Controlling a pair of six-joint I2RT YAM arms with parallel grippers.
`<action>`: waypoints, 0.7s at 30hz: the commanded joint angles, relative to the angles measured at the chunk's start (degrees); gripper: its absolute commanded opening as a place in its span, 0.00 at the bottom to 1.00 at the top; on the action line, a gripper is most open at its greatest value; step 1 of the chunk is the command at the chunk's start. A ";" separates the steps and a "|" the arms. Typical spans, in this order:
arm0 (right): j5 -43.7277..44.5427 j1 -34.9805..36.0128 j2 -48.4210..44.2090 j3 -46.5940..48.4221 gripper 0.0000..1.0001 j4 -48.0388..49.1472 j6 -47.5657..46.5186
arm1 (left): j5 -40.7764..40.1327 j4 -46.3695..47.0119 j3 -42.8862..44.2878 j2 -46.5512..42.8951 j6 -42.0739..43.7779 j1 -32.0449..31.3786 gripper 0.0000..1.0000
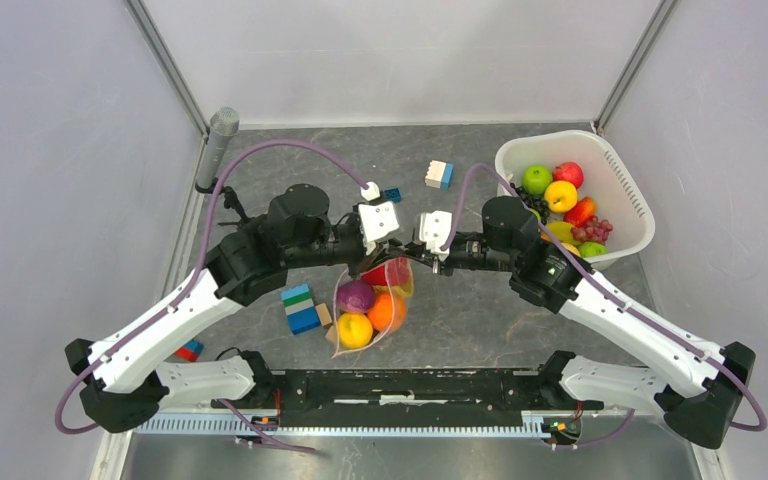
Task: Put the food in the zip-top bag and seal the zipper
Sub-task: Zip the zipper food storage bag at the center of the board.
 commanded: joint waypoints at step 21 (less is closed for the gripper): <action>15.75 -2.68 -5.85 -6.83 0.00 8.26 7.01 | -4.70 -4.65 -2.97 -7.23 2.72 0.08 0.02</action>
